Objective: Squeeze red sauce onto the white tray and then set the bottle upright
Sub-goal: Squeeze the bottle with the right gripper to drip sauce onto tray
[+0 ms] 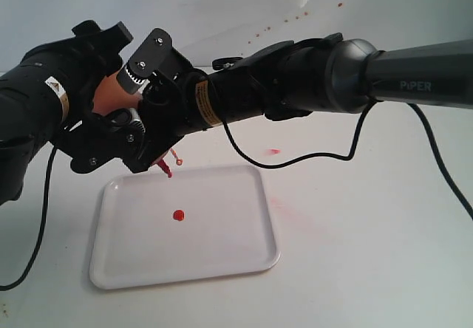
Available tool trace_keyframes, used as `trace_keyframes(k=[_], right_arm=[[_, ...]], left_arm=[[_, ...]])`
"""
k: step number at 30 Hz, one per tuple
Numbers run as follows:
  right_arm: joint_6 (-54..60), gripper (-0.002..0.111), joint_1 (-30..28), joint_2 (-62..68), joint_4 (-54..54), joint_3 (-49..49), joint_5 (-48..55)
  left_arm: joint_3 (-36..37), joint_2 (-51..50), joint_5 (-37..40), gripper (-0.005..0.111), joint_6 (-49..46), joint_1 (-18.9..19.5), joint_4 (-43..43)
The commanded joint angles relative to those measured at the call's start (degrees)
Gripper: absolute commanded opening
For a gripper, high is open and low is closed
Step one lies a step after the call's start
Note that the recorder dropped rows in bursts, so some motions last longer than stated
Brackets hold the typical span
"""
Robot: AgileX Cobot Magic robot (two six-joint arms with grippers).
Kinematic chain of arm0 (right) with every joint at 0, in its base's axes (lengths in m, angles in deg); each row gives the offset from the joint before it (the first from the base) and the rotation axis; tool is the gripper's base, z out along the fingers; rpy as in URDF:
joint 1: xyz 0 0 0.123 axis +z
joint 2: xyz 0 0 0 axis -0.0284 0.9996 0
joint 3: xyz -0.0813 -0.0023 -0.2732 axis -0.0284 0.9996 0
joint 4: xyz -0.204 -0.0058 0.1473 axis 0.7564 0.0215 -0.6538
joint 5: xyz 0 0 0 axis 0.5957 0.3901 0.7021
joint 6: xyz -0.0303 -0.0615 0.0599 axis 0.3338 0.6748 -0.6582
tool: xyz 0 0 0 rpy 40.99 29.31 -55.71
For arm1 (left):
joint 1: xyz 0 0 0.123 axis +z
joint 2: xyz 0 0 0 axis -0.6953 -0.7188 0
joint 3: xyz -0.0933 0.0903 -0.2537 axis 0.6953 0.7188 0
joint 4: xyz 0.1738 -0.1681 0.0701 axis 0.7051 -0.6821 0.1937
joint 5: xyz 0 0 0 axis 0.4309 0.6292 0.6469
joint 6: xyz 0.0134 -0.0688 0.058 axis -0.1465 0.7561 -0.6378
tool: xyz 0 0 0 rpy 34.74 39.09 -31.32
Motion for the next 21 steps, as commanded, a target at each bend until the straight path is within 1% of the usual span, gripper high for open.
trace_keyframes(k=[1,2,3,6,7,8,12,16,21], right_arm=[[0.9,0.019,0.5,-1.0,0.6,-0.5,-2.3],[0.4,0.029,0.4,-1.2,0.6,-0.5,-2.8],[-0.3,0.043,0.4,-1.4,0.5,-0.5,-2.9],[-0.6,0.091,0.4,-2.0,0.1,-0.5,-2.1],[-0.6,0.101,0.4,-2.2,0.2,-0.5,-1.8],[-0.6,0.105,0.4,-2.4,0.9,-0.5,-1.5],[-0.7,0.103,0.4,-4.2,1.6,-0.5,-1.6],[-1.3,0.101,0.4,-5.5,1.1,-0.5,-1.6],[-1.3,0.098,0.4,-5.7,1.1,-0.5,-2.5]], left_arm=[[-0.5,0.4,-0.1,0.000,0.7,-0.3,0.9],[-0.5,0.4,-0.1,0.000,0.7,-0.3,0.9],[-0.5,0.4,-0.1,0.000,0.7,-0.3,0.9],[-0.5,0.4,0.1,0.000,0.7,-0.3,0.9],[-0.5,0.4,0.1,0.000,0.7,-0.3,0.9],[-0.5,0.4,0.1,0.000,0.7,-0.3,0.9],[-0.5,0.4,0.8,0.000,0.8,-0.3,0.9],[-0.5,0.4,3.7,0.000,0.9,-0.3,0.9],[-0.5,0.9,3.8,0.000,0.9,-0.3,0.9]])
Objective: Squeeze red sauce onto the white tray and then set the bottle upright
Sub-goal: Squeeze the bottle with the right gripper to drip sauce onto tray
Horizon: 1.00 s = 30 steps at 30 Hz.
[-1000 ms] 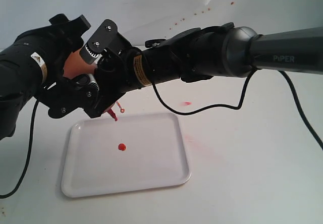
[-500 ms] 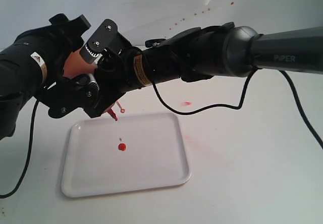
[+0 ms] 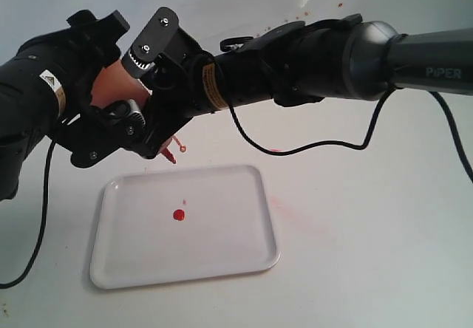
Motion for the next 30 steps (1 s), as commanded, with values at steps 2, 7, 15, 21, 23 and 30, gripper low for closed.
trace_keyframes(k=[2,7,15,21,23,30], right_arm=[[-0.9,0.096,0.7,-2.4,-2.1,-0.5,-7.2],[-0.9,0.084,0.7,-2.5,-2.1,-0.5,-7.5],[-0.3,0.082,0.7,-2.5,-2.1,-0.5,-10.0],[-0.3,0.089,0.7,-2.6,-3.2,-0.5,-10.0],[-0.3,0.089,0.7,-3.1,-3.2,-0.5,-10.0],[-0.3,0.089,0.7,-5.8,-3.9,-0.5,-10.7]], left_arm=[[-0.2,0.3,2.8,0.000,0.1,0.1,0.9],[-0.1,0.9,2.6,0.000,0.1,0.1,0.9],[-0.1,0.9,0.9,0.000,0.2,0.1,0.9],[-0.1,0.9,0.7,0.000,0.2,0.1,0.9],[-0.1,0.9,0.6,0.000,0.2,0.1,0.9],[-0.1,0.9,0.4,0.000,0.2,0.1,0.9]])
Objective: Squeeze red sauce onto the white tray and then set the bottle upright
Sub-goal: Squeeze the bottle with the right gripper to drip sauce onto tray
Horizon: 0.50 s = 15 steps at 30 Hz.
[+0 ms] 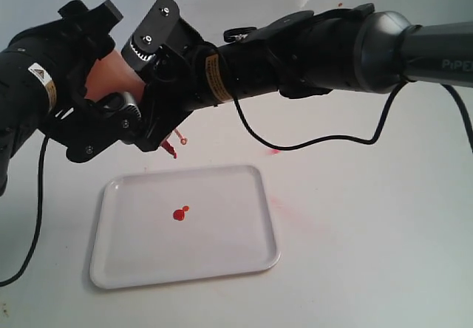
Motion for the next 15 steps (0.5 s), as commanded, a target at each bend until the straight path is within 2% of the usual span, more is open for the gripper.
trace_keyframes(k=[1,6,8,9,12,13,14,15], right_arm=[[-1.3,0.089,1.1,-3.9,-4.3,-0.5,-8.5],[-1.3,0.087,1.2,-3.9,-4.9,-0.5,-10.6],[-1.3,0.077,1.2,-3.9,-4.9,-0.5,-9.4],[-1.3,0.071,1.2,-3.9,-4.9,-0.5,-8.5],[-1.3,0.037,1.2,-3.9,-4.3,-0.5,-7.2],[-1.1,0.017,1.2,-3.9,-3.9,-0.5,-7.1],[-0.8,0.004,1.2,-3.9,-3.7,-0.5,-7.1],[-0.6,0.001,1.2,-3.9,-3.5,-0.5,-7.0]], left_arm=[[-0.1,-0.8,0.7,0.000,-0.1,0.1,0.8],[-0.1,-0.8,0.7,0.000,-0.1,0.1,0.8],[-0.1,-0.8,0.5,0.000,-0.1,0.1,0.8],[-0.1,-0.8,0.5,0.000,-0.1,0.1,0.8],[-0.1,-0.8,0.5,0.000,-0.1,0.1,0.8],[-0.1,-0.8,0.4,0.000,-0.1,0.1,0.8],[-0.1,-0.8,0.3,0.000,-0.1,0.1,0.8],[-0.1,-0.8,0.3,0.000,-0.1,0.1,0.8]])
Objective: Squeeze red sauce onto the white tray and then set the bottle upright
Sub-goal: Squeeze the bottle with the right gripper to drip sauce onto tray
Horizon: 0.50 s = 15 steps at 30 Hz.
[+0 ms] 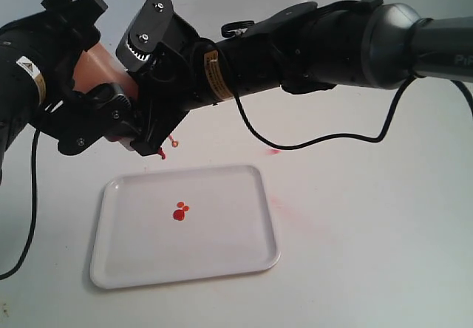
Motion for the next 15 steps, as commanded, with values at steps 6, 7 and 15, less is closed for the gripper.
trace_keyframes(k=[6,7,15], right_arm=[[-1.4,0.001,0.7,-3.0,-2.4,-0.6,-5.8],[-1.4,0.001,0.6,-3.2,-2.2,-0.6,-6.8],[-1.6,0.001,0.0,-4.0,-2.2,-0.6,-12.1]], left_arm=[[0.0,-1.2,-1.8,0.000,-0.7,-0.2,0.5],[0.0,-1.2,-1.8,0.000,-0.7,-0.2,0.5],[0.0,-1.2,-1.8,0.000,-1.1,-0.2,0.5]])
